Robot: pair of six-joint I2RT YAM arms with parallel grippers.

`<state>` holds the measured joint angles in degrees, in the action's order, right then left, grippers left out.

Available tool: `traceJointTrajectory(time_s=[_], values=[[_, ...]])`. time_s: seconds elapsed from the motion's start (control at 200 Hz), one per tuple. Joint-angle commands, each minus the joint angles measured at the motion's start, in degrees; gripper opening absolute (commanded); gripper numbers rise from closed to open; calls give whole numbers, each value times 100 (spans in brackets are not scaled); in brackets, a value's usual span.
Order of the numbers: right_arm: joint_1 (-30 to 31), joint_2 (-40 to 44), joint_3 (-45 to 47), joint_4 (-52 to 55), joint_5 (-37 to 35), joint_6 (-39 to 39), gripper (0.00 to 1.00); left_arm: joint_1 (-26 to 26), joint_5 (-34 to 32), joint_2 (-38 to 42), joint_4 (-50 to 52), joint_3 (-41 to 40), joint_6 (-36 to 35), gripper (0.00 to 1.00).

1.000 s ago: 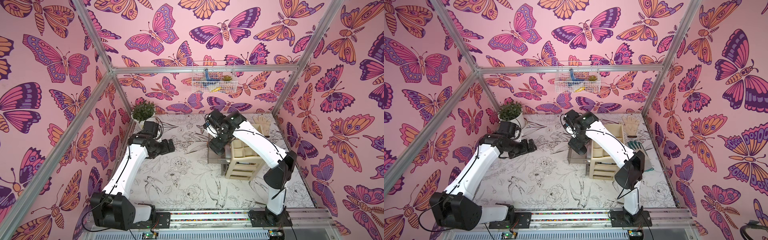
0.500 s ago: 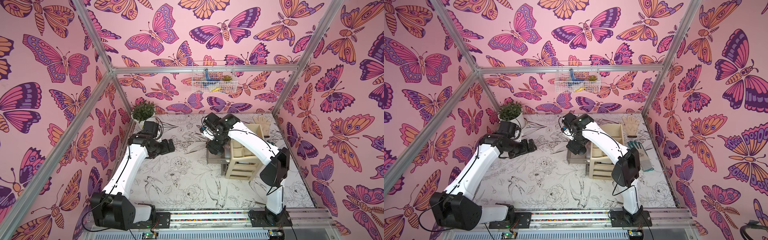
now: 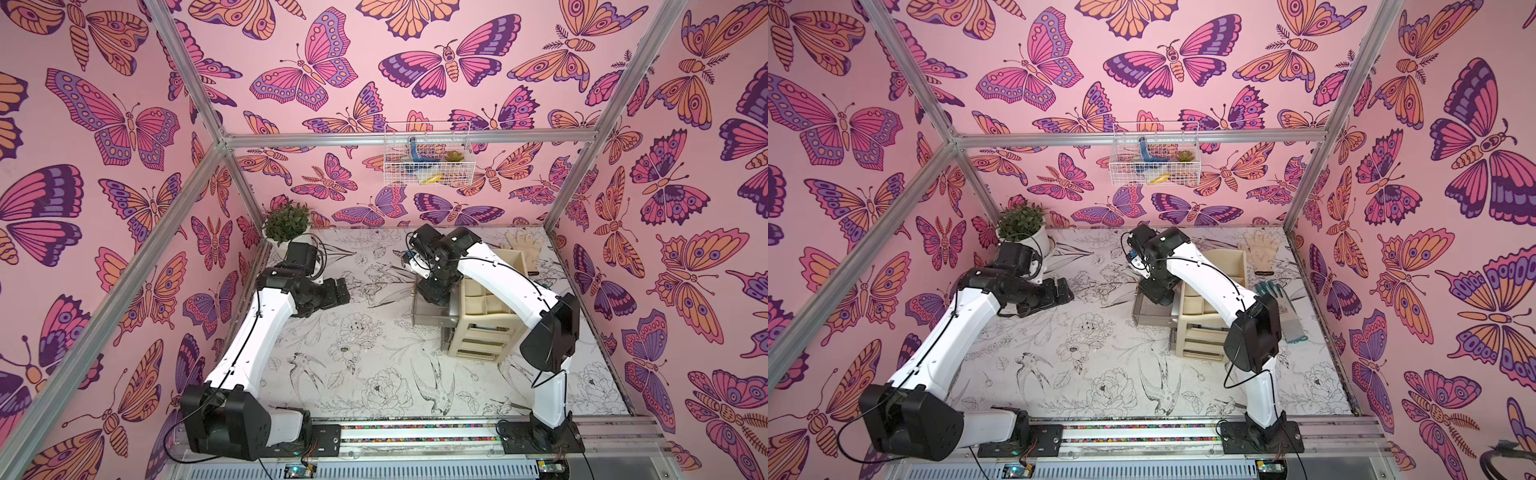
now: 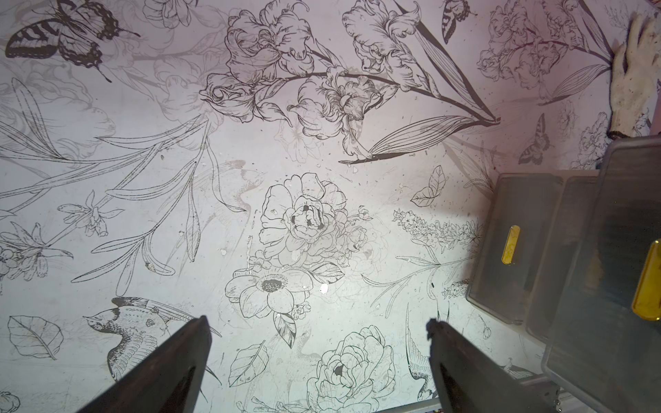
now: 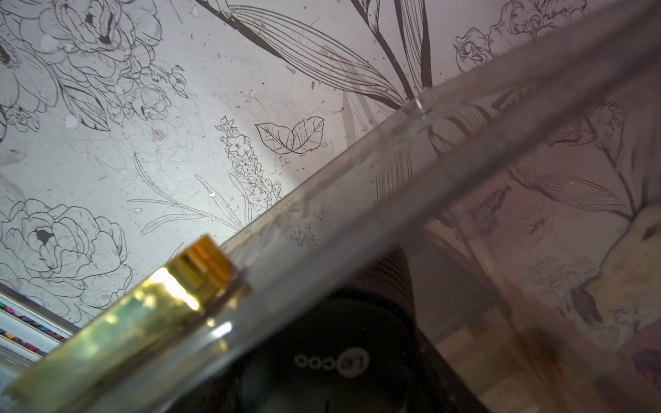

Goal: Take the mice out of the drawer
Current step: Pick up the mouse from the drawer, then place the mouse at the center of the board.

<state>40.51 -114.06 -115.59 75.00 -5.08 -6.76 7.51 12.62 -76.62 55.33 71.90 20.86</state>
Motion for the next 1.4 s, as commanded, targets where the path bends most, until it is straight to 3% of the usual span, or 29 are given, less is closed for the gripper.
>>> traceJointTrajectory(time_s=[0.0,0.29,0.461,0.536,0.676,0.791,0.891,0.992,1.227,1.397], values=[[-17,276,-396,216,-37,109,56,-26,44,8,61,-11,6,100],[-7,746,-804,105,-28,185,56,-22,60,57,59,-21,23,100],[144,1055,-781,15,461,415,56,-25,-6,98,66,-3,-1,100],[540,1221,-572,-69,576,655,56,-36,-131,104,112,60,-29,100],[1581,1688,650,-920,725,1531,56,-210,-170,142,278,336,-65,100],[2365,1879,1879,-2010,811,2468,56,-714,-163,124,528,631,-108,100],[2847,1695,2587,-2727,823,3205,56,-1296,-66,147,688,772,-126,100],[3156,1280,2725,-3105,803,3725,56,-1664,3,258,687,734,-28,100],[3235,338,2814,-4308,851,5047,51,-1787,-36,637,637,578,109,100],[3363,-257,2585,-4571,842,5565,50,-1815,112,758,586,493,171,99]])
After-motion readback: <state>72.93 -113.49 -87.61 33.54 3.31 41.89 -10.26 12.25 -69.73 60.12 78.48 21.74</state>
